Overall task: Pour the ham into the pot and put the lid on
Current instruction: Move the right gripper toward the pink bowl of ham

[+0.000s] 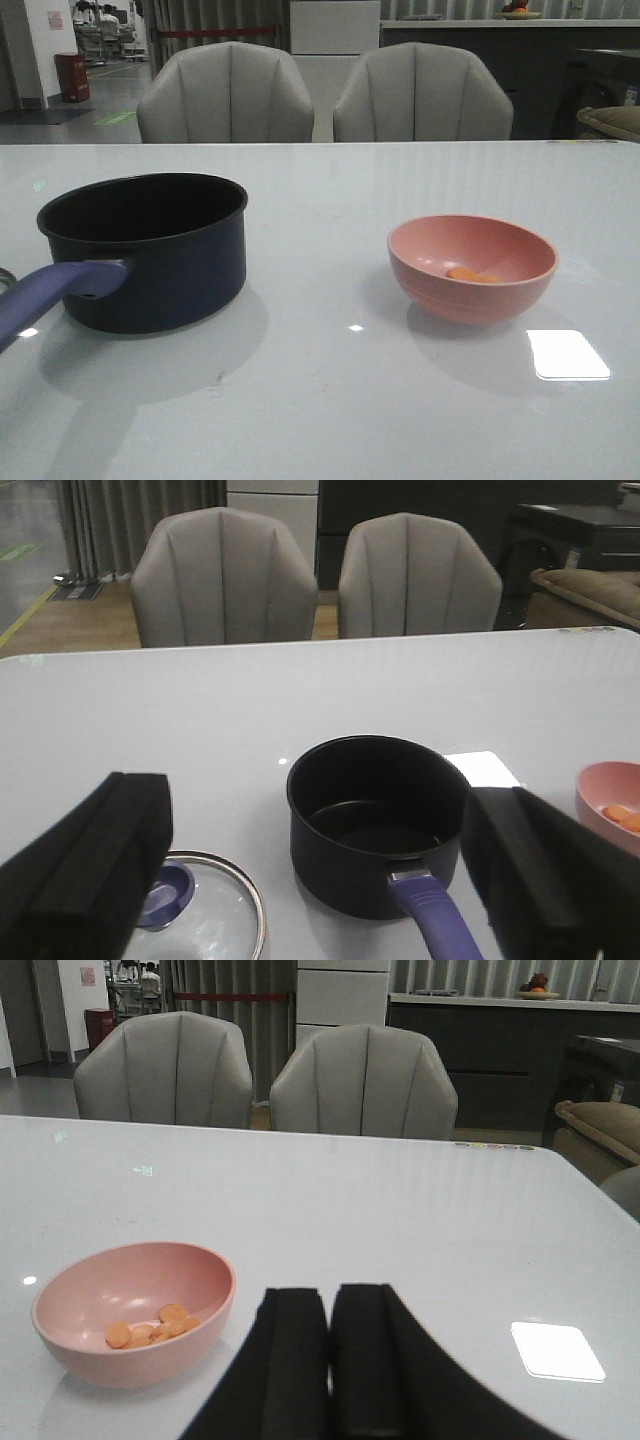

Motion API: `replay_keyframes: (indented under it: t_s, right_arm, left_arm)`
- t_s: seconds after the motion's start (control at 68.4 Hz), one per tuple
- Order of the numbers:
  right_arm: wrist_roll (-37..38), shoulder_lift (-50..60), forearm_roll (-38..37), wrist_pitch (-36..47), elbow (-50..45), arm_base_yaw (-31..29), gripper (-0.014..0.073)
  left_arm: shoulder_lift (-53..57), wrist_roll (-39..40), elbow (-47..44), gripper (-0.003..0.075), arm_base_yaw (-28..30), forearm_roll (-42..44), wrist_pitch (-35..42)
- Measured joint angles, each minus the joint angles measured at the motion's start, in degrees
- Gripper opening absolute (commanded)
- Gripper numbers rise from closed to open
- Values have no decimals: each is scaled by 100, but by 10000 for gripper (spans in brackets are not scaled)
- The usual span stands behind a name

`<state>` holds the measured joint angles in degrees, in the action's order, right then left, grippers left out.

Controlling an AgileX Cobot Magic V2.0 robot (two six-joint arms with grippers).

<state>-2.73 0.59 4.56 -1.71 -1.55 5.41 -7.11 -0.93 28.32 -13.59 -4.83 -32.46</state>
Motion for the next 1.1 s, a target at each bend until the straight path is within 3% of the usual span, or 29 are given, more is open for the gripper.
replay_keyframes:
  t_s: [0.322,0.439,0.629,0.907,0.965,1.097]
  right_arm:
    - [53,0,0,486,39,0,162]
    - [72,-136,0,-192,582,0,162]
    - [72,-1717,0,-1553,1672,0,162]
    - [130,-3090,78,-1707,1940,0,165]
    - [150,-3283,165,-1674,1996,0,195]
    - [163,-3958,226,-1663,2300,0,392]
  left_arm:
    - [42,0,-49,634,-461,61,-34]
    - [42,0,-49,634,-461,61,31]
    - [42,0,-49,634,-461,69,45]
    - [42,0,-49,634,-461,74,45]
    - [42,0,-49,634,-461,74,45]
    - [42,0,-49,634,-461,83,45]
